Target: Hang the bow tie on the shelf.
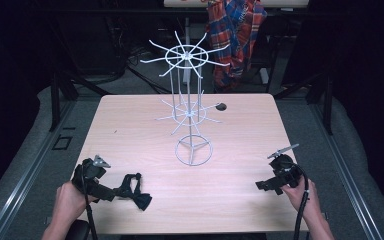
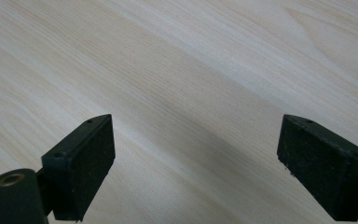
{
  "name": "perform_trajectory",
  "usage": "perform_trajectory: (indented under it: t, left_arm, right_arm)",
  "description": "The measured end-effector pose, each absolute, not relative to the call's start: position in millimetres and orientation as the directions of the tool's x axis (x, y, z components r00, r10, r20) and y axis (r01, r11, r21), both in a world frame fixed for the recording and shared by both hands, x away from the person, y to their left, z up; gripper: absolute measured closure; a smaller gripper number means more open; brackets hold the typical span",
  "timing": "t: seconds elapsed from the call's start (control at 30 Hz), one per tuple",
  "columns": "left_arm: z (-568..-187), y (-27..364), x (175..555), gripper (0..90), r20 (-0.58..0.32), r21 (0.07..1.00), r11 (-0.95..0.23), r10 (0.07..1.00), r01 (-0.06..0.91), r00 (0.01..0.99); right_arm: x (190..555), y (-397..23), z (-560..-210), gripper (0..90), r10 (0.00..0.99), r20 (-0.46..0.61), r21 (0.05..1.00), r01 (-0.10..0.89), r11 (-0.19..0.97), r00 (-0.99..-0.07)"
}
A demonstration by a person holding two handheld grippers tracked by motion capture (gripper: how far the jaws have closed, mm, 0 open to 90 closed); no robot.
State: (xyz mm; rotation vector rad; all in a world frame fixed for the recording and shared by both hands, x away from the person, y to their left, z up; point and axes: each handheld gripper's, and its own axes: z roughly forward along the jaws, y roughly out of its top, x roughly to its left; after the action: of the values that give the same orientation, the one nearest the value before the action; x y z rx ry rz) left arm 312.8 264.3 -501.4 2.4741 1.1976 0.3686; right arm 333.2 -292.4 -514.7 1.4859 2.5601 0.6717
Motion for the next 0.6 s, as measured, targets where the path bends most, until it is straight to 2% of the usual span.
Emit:
perform_trajectory:
  t: [0.33,0.37,0.4,0.53,0.6]
  left_arm:
    - [-504.8,259.3,316.0,0.0,0.067,0.440,-0.602,0.762,0.666,0.644]
    - [-505.0,259.0,315.3,0.0,0.059,0.440,-0.602,0.760,0.666,0.648]
    - [-504.9,259.1,314.4,0.0,0.062,0.440,-0.607,0.755,0.662,0.652]
    - [-503.0,259.4,309.9,0.0,0.065,0.455,-0.602,0.757,0.656,0.650]
    - [-501.4,257.0,309.3,0.0,0.054,0.463,-0.597,0.756,0.655,0.652]
  right_arm:
    - [336.2,-291.9,-518.0,13.1,0.836,0.130,0.376,0.807,0.455,-0.533]
    - [334.7,-289.4,-520.8,13.1,0.847,0.159,0.403,0.816,0.414,-0.508]
    - [335.6,-289.3,-518.1,13.1,0.838,0.151,0.371,0.816,0.443,-0.524]
    - [334.5,-285.3,-514.0,13.0,0.832,0.112,0.361,0.802,0.475,-0.544]
    - [335.0,-284.7,-516.5,12.9,0.830,0.133,0.366,0.805,0.466,-0.541]
